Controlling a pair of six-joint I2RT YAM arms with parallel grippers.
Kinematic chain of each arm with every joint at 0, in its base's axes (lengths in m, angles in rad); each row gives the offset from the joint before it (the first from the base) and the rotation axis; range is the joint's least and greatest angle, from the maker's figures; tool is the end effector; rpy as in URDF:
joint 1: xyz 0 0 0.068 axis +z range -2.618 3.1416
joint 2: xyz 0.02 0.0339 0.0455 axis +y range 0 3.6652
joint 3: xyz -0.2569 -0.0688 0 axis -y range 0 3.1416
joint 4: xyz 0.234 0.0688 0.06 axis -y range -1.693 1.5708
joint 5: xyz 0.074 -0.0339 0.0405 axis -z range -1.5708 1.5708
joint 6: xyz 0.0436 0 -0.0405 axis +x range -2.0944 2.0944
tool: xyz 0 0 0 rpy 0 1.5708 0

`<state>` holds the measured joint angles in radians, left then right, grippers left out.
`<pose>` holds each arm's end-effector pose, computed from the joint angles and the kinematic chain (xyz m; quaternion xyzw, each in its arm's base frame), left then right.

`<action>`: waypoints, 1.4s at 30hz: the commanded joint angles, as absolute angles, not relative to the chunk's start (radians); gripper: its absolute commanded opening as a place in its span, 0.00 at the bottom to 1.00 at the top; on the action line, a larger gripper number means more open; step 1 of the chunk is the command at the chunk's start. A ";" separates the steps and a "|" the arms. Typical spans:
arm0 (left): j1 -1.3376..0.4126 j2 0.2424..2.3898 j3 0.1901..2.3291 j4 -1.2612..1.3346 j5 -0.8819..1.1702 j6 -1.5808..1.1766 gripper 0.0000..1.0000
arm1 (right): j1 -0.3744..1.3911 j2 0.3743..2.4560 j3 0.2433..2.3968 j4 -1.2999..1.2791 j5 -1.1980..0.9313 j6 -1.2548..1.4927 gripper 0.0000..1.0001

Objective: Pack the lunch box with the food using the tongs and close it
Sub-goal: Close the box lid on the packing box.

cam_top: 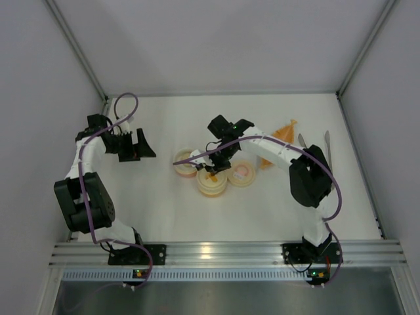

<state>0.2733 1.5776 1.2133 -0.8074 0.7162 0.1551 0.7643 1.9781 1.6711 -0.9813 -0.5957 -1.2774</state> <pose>0.2998 0.0543 0.2446 0.0151 0.9205 -0.2962 0.2544 0.2672 0.2901 0.2301 -0.8285 0.4594 0.2469 0.2039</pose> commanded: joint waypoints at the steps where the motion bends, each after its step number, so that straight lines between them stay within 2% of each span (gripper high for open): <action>1: 0.275 1.575 1.197 -0.767 0.724 0.155 0.98 | 0.785 1.988 1.721 -1.003 -0.632 -1.278 0.00; 17: 0.273 1.583 1.200 -0.770 0.716 0.158 0.98 | 0.793 2.008 1.698 -0.989 -0.617 -1.264 0.00; 29: 0.273 1.588 1.204 -0.773 0.710 0.161 0.98 | 0.792 2.020 1.681 -0.971 -0.592 -1.146 0.00; 42: 0.275 1.585 1.201 -0.776 0.710 0.161 0.98 | 0.792 2.045 1.736 -1.028 -0.613 -1.086 0.00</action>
